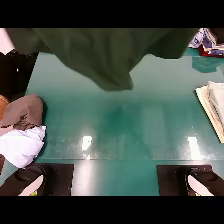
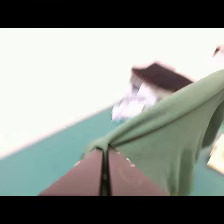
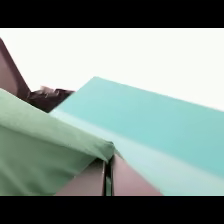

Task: Fold the shirts.

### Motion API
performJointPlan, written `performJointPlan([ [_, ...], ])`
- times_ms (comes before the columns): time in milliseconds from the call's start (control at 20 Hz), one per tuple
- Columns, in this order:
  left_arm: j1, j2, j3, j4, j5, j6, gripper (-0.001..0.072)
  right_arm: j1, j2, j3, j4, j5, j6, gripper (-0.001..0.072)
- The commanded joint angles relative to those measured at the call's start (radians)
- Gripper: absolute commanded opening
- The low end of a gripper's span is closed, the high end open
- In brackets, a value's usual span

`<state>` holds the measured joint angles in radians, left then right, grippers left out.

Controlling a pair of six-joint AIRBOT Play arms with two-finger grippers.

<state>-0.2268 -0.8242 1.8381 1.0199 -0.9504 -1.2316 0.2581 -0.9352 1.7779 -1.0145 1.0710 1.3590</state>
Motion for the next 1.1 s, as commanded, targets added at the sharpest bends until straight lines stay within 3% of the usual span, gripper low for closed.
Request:
performJointPlan([
  [0, 0.001, 0.009, 0.092, -0.082, -0.006, 0.002, 0.0024, -0.002, 0.020, 0.088, -0.060, 0.040, 0.002, 0.0015],
  [150, 0.001, -0.045, 0.089, -0.050, -0.122, -0.002, 0.0024, -0.002, -0.059, 0.088, -0.058, 0.129, 0.043, 0.0015],
  [300, 0.001, -0.183, 0.089, 0.031, -0.404, -0.092, 0.0024, 0.029, -0.189, 0.030, -0.058, 0.258, 0.058, 0.0015],
  [450, 0.001, -0.356, 0.040, 0.050, -0.670, -0.128, 0.0024, 0.086, -0.307, -0.118, -0.060, 0.316, 0.057, 0.0016],
  [650, 0.001, -0.434, -0.315, 0.050, -0.570, -0.121, 0.0024, 0.151, -0.420, -0.341, -0.060, 0.256, 0.053, 0.0015],
  [850, 0.001, -0.435, -0.730, 0.049, -0.371, -0.096, 0.0025, 0.158, -0.445, -0.483, -0.052, 0.216, 0.053, 0.0015],
  [1050, 0.001, -0.435, -0.921, 0.045, -0.269, -0.096, 0.0028, 0.158, -0.433, -0.531, -0.052, 0.204, 0.053, 0.0016],
])
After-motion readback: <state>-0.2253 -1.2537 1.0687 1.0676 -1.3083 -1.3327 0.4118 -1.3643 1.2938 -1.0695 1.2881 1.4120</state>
